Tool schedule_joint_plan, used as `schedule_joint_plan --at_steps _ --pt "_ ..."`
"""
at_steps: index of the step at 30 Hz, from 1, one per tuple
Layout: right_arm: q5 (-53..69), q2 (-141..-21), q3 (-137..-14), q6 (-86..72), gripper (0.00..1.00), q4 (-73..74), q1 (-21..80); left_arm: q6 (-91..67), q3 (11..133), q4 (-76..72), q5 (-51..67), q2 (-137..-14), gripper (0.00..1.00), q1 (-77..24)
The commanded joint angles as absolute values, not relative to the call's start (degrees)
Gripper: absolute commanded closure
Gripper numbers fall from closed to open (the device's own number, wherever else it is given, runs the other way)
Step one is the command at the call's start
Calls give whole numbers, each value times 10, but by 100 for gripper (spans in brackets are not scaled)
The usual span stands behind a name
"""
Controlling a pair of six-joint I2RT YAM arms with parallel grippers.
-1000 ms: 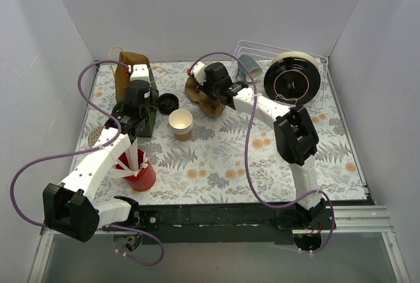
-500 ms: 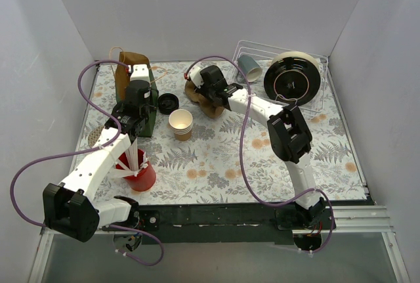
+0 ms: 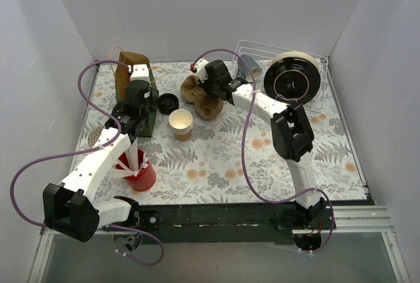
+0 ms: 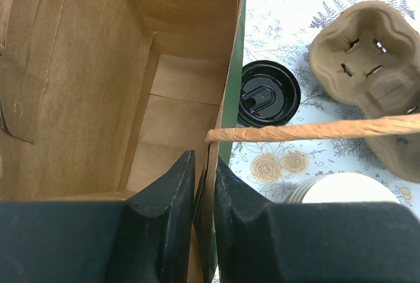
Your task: Pack the takeout coffee
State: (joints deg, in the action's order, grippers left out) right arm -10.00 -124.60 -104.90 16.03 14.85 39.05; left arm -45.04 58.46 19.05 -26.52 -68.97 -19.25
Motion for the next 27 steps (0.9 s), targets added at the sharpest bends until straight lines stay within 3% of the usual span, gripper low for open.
schedule_joint_plan --at_steps 1,6,10,18,22,27 --pt "-29 -1191 -1058 47 92 148 382 -456 574 213 -258 -693 85 -192" --pt "-39 -1209 -1044 4 88 159 367 -456 575 214 -253 -693 85 -192" --pt "-18 -1210 -1030 -15 75 151 357 -455 576 213 -254 -695 85 -192" --pt "-40 -1208 -1033 -2 73 156 357 -455 577 214 -254 -698 85 -191" --pt "-41 -1204 -1027 20 63 156 357 -455 576 214 -254 -694 85 -191" --pt "-54 -1202 -1028 37 61 162 357 -455 576 214 -255 -695 85 -192"
